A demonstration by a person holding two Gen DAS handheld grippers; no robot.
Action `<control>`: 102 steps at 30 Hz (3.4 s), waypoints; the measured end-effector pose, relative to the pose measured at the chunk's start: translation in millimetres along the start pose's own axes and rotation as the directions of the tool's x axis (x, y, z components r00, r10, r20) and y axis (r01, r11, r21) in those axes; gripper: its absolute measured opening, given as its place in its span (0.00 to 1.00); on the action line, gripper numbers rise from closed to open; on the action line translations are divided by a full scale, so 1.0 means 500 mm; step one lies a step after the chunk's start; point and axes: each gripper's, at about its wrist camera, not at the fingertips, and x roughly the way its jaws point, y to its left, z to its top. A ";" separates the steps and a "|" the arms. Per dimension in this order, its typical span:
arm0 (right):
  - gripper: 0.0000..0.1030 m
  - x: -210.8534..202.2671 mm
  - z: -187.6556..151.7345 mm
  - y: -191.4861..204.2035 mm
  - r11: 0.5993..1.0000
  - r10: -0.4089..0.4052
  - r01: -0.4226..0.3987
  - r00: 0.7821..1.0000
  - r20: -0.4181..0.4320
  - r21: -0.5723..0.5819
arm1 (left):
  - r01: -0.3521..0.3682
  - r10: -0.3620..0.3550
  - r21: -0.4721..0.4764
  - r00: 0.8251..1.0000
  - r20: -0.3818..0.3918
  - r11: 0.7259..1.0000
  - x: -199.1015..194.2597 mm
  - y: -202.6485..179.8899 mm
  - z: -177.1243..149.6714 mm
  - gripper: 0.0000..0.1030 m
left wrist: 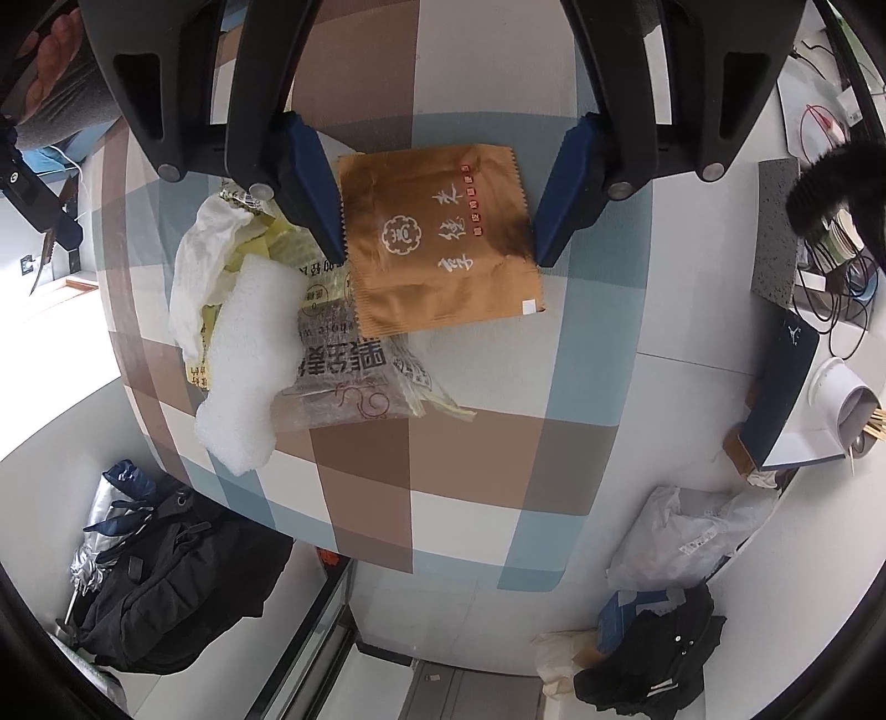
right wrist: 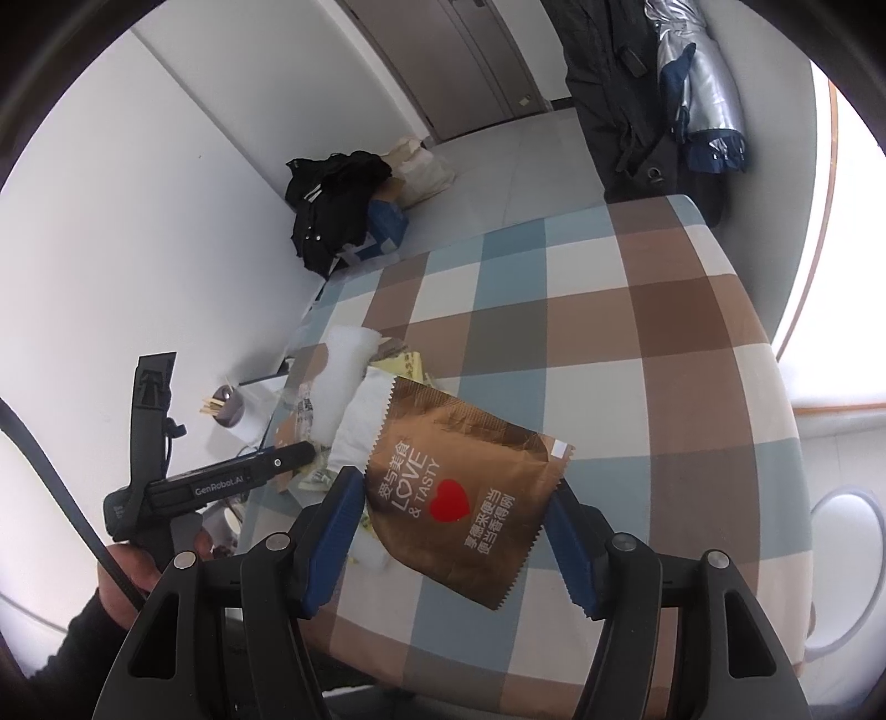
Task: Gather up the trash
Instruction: 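Grasp the orange packet with the left gripper while the right gripper holds its packet, then carry both packets over the white bin and open the right gripper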
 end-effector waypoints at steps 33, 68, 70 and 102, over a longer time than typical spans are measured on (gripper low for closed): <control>0.63 -0.061 -0.022 0.018 1.000 -0.010 0.012 0.996 0.087 -0.025 | 0.072 -0.073 0.015 0.991 0.116 0.997 -0.136 -0.048 -0.034 0.61; 0.63 -0.533 -0.035 -0.212 0.988 -0.148 0.120 0.894 0.422 0.094 | 0.253 -0.326 0.376 0.935 0.143 0.891 -0.232 -0.572 -0.057 0.61; 0.63 -0.550 -0.039 -0.246 0.983 -0.179 0.139 0.888 0.423 0.123 | 0.271 -0.342 0.399 0.933 0.116 0.876 -0.220 -0.609 -0.059 0.61; 0.63 -0.229 -0.265 -0.729 0.804 -0.279 0.273 0.958 -0.070 0.529 | 0.481 -0.282 0.391 0.839 -0.465 0.785 0.190 -0.884 -0.105 0.61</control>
